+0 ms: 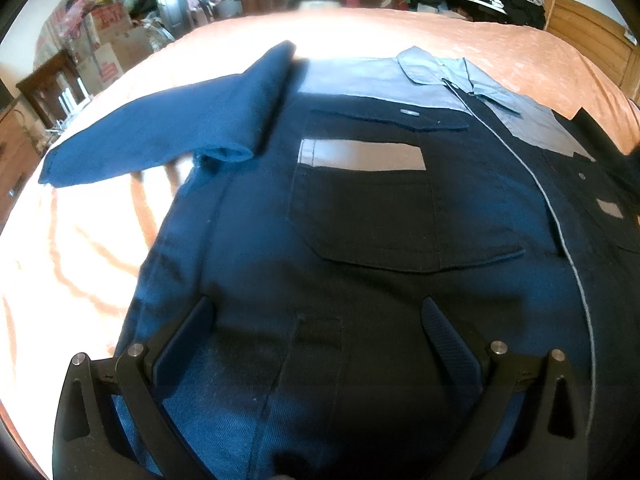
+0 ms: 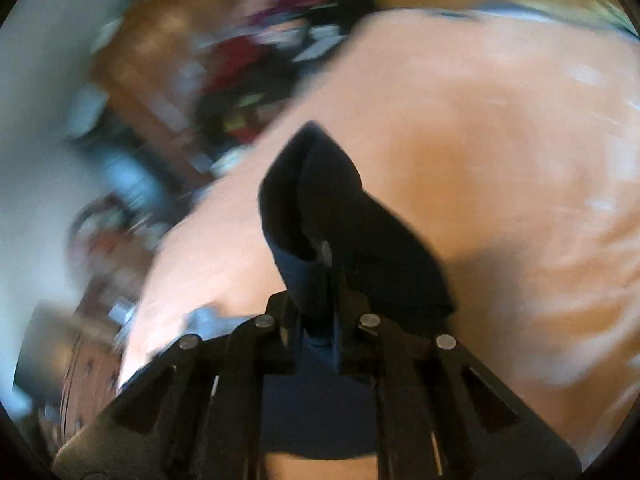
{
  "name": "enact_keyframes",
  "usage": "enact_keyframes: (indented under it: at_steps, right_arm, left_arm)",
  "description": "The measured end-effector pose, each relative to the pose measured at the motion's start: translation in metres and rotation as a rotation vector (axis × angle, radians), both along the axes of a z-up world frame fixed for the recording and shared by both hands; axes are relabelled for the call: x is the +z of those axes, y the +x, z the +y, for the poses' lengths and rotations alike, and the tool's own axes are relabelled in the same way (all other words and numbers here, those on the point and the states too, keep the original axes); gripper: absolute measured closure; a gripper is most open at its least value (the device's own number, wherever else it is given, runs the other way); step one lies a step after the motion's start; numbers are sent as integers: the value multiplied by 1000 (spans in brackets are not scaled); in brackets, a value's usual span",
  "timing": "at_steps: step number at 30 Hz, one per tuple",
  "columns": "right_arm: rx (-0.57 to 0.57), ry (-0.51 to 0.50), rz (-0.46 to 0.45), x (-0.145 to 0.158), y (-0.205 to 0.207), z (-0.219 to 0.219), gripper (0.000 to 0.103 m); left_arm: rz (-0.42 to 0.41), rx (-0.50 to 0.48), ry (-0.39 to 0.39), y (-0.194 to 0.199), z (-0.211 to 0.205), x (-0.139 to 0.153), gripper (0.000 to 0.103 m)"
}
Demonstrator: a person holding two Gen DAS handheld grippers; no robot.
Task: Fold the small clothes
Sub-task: 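Fold the grasped sleeve across the jacket front with the right tool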
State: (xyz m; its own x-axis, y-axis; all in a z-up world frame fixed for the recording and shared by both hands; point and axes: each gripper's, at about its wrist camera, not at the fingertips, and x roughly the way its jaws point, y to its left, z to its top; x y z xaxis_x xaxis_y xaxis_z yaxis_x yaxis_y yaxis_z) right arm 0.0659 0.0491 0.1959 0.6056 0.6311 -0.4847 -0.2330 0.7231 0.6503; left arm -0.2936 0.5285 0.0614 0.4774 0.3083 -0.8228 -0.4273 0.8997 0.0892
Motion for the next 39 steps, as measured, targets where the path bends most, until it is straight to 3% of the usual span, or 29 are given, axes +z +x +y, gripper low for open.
enact_keyframes:
  at_steps: [3, 6, 11, 15, 17, 18, 22, 30, 31, 35, 39]
  right_arm:
    - [169, 48, -54, 33, -17, 102, 93]
    - [318, 81, -48, 39, -33, 214, 93]
    - [491, 96, 48, 7, -59, 369, 91]
    - [590, -34, 92, -18, -89, 444, 74]
    - [594, -40, 70, -12, -102, 439, 69]
    - [586, -35, 48, -7, -107, 428, 62]
    - [498, -70, -39, -10, -138, 349, 40]
    - [272, -169, 130, -82, -171, 206, 40]
    - [249, -158, 148, -88, -175, 195, 40]
    - [175, -110, 213, -113, -186, 158, 46]
    - [197, -116, 186, -113, -191, 154, 46]
  left_arm:
    - [-27, -18, -70, -4, 2, 12, 1]
    - [-106, -18, -96, -16, 5, 36, 1]
    - [-222, -6, -92, -33, 20, 80, 1]
    - [-246, 4, -95, -34, 36, 92, 1]
    - [-258, 9, -117, -32, 42, 92, 1]
    - [-264, 9, -129, -31, 44, 91, 1]
    - [-270, -12, -190, -17, 45, 82, 1]
    - [-281, -84, -398, 55, 41, 63, 3]
    - [-276, -76, -413, 67, 42, 58, 4]
    - [-218, -23, -466, 108, 56, 36, 41]
    - [-156, 35, -432, 133, 64, 17, 46]
